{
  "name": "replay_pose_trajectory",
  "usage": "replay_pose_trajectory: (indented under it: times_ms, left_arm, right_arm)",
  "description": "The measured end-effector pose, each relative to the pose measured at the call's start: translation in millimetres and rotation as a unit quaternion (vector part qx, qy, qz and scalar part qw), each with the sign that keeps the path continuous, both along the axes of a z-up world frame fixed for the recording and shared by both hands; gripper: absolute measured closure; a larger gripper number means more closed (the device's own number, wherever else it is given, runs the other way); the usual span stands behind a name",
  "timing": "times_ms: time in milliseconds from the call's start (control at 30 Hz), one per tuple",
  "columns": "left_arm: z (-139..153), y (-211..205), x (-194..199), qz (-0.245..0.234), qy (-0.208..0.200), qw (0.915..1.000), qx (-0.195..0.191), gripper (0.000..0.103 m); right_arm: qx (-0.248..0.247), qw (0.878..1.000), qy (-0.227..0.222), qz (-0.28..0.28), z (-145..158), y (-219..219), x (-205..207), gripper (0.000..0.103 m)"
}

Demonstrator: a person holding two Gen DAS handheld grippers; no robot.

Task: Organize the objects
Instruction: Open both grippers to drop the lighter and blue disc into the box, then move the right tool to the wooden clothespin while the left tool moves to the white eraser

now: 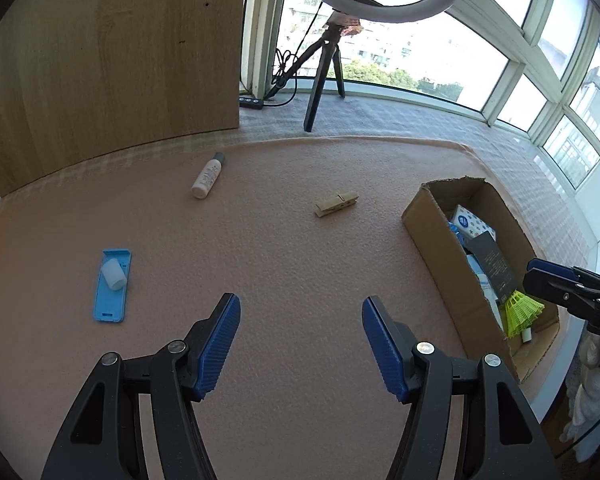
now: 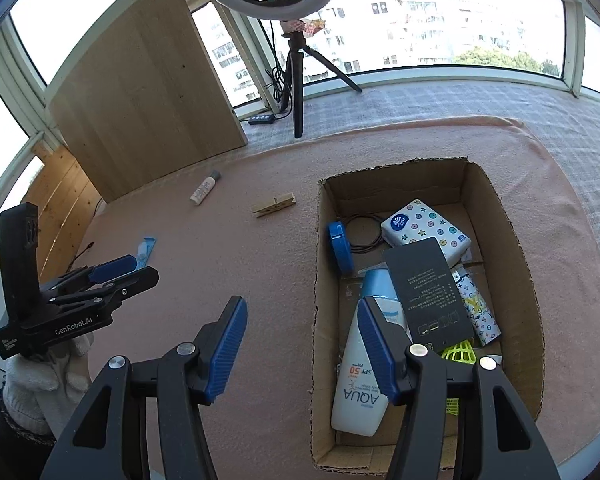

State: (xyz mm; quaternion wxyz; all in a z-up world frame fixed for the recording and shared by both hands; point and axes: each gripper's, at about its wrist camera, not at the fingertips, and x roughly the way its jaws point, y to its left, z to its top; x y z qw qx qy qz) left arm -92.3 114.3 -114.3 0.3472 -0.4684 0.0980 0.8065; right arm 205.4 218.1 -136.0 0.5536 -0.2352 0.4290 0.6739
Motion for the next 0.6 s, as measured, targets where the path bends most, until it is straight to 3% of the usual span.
replay_pose_trajectory:
  times_ms: [367,600]
  left_arm:
    - [-24,-102,-66,0.088,-0.006,0.996,-0.017,0.036]
    - [-39,-121,-108,0.101,-0.014,0.9945,-0.021,0.04]
  right_arm:
    - [0.0,0.999,0.006,0.048,0,62,-68,0.049]
    - [-0.028,0.997,-0.008,0.069,-18,113,-93,0.049]
